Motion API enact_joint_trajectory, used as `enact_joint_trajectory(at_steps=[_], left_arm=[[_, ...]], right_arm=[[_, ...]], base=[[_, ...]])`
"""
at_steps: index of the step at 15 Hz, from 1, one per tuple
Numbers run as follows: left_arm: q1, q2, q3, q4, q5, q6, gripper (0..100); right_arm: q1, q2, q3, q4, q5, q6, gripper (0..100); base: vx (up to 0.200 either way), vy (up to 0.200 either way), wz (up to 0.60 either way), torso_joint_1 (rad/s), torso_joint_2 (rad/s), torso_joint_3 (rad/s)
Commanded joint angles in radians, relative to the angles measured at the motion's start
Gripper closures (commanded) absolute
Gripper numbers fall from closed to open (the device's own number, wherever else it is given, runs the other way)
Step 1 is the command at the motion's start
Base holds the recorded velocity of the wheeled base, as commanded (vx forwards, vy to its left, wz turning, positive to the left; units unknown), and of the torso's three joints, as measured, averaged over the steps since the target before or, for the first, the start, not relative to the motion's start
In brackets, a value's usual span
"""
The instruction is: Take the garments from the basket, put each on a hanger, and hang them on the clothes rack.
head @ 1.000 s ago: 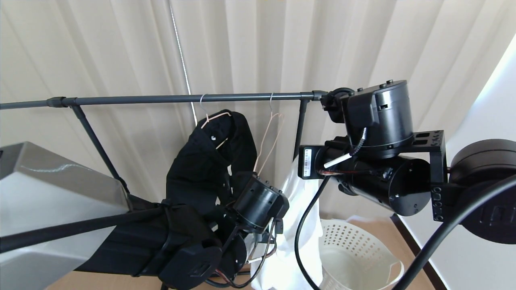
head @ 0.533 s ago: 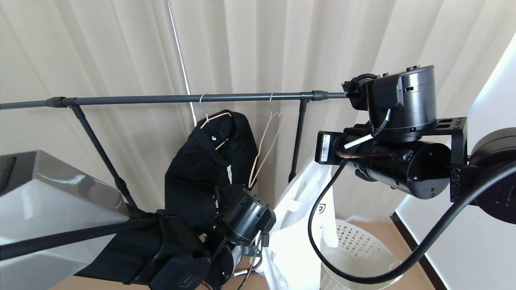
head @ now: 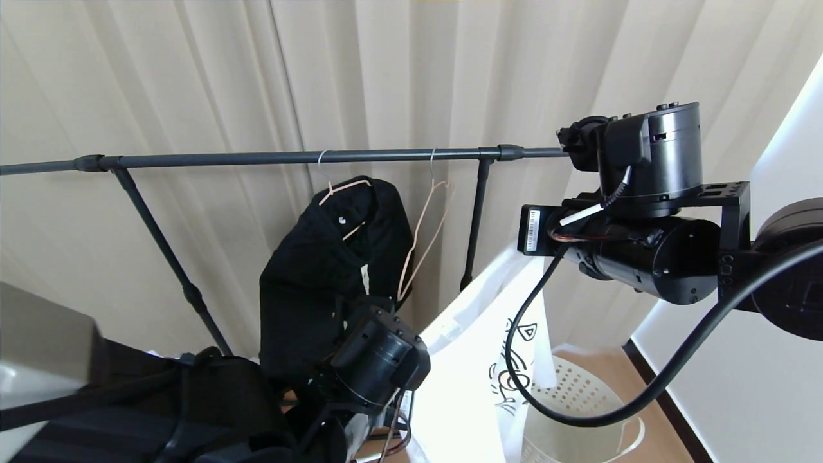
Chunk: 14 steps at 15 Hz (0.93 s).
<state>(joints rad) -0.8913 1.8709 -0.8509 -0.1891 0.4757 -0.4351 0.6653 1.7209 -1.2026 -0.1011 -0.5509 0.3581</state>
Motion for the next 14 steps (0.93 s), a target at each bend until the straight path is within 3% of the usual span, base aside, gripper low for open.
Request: enact_joint_trajectory(at_steps=[1, 4, 6, 7, 8, 12, 14], left_arm=[[-0.006, -0.147, -0.005, 0.002, 0.0, 0.078, 100], [0.037, -0.202, -0.094, 0.008, -0.009, 0.197, 100], [0.071, -0.197, -0.154, 0.008, -0.032, 0.253, 100], [0.071, -0.197, -0.157, 0.008, -0.034, 0.254, 100], [0.097, -0.202, -0.209, 0.025, -0.114, 0.274, 100], [0.143, -0.196, -0.318, 0.1, -0.229, 0.273, 100], [0.147, -0.193, -0.346, 0.1, -0.238, 0.273, 100]], right_arm=[[-0.004, -0.018, 0.034, 0.0, -0.009, -0.033, 100], [0.0, -0.092, 0.158, 0.0, -0.008, -0.203, 100], [0.037, -0.106, 0.215, 0.0, -0.006, -0.266, 100], [0.039, -0.106, 0.216, 0.0, -0.006, -0.266, 100], [0.066, -0.11, 0.218, 0.0, -0.006, -0.268, 100], [0.1, -0.122, 0.213, -0.002, 0.0, -0.268, 100], [0.1, -0.116, 0.212, -0.002, -0.003, -0.268, 100]], base=[[0.0, 0.0, 0.0, 0.0, 0.0, 0.0], [0.0, 0.0, 0.0, 0.0, 0.0, 0.0], [0.0, 0.0, 0.0, 0.0, 0.0, 0.0], [0.0, 0.0, 0.0, 0.0, 0.0, 0.0], [0.0, 0.0, 0.0, 0.0, 0.0, 0.0], [0.0, 0.0, 0.0, 0.0, 0.0, 0.0], [0.0, 0.0, 0.0, 0.0, 0.0, 0.0]])
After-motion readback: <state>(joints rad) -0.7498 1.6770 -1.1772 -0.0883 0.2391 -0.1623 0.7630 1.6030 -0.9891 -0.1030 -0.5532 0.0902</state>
